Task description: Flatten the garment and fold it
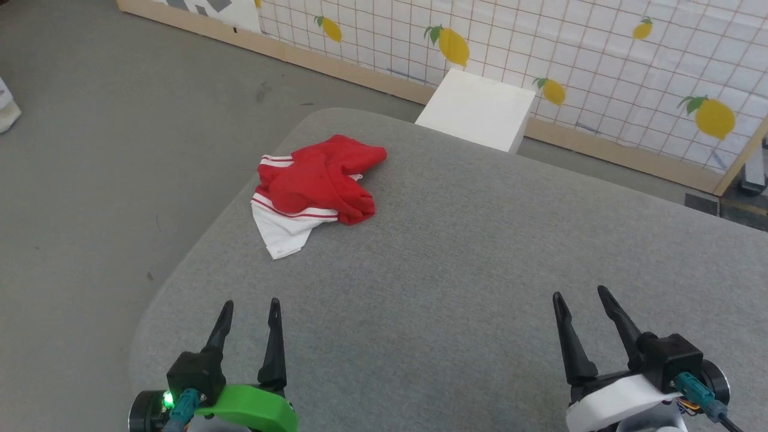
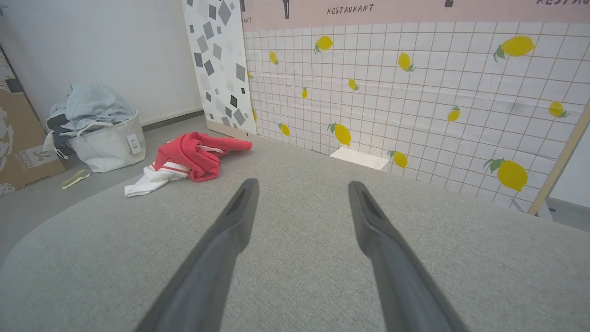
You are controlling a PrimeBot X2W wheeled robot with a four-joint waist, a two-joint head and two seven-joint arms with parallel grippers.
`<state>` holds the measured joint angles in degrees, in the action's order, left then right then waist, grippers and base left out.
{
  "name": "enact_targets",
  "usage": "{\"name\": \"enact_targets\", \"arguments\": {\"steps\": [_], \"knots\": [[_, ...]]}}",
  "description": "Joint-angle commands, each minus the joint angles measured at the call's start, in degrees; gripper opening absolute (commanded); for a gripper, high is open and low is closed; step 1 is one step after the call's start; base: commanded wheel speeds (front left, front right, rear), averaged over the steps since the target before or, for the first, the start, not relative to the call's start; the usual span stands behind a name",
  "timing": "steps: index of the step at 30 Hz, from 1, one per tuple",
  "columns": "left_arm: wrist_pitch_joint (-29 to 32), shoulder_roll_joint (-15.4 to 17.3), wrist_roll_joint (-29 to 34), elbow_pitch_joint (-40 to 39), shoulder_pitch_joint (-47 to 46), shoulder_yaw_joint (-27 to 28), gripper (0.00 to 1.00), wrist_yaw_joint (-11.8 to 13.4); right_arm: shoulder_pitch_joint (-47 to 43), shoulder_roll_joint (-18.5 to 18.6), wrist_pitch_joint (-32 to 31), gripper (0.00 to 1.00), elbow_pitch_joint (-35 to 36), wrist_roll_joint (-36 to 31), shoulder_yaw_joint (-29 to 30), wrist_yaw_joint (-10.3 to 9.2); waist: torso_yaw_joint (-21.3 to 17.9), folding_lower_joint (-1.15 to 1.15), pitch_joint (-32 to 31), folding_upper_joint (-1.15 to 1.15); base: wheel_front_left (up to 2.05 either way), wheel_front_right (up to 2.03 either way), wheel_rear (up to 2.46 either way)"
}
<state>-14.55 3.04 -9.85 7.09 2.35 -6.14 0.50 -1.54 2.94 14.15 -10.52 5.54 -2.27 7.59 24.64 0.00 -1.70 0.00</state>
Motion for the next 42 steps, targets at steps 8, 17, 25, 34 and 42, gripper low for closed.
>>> {"name": "enact_targets", "arguments": {"steps": [8,17,25,34,42], "knots": [[-0.45,-0.16,0.14,-0.53,1.01,0.26,1.00,-0.39,-0.63,-0.06,0.63,1.00,-0.25,0.44,-1.13,-0.10,0.04,0.00,-0.17,0.00,0.00,0.00,0.00],[-0.45,0.60,-0.53,0.10,-1.01,0.44,1.00,-3.16,0.18,-0.06,0.71,1.00,0.96,-1.68,-1.66,-0.10,-1.91,0.00,2.78,0.00,0.00,0.00,0.00],[4.91,5.97,-2.03,3.09,-13.72,-0.05,1.00,-6.43,2.39,-0.06,-0.55,1.00,4.11,-4.42,-1.04,-0.10,-6.33,0.00,10.85,0.00,0.00,0.00,0.00],[21.29,18.49,-9.46,8.27,-33.80,-2.05,1.00,-7.93,6.45,-0.06,-1.35,1.00,7.28,-6.13,-0.55,-0.10,-13.60,0.00,21.39,0.00,0.00,0.00,0.00],[40.07,31.38,-27.19,14.58,-45.92,-8.65,1.00,-7.97,9.89,-0.06,-0.80,1.00,8.23,-5.73,0.32,-0.10,-19.84,0.00,28.78,0.00,0.00,0.00,0.00]]}}
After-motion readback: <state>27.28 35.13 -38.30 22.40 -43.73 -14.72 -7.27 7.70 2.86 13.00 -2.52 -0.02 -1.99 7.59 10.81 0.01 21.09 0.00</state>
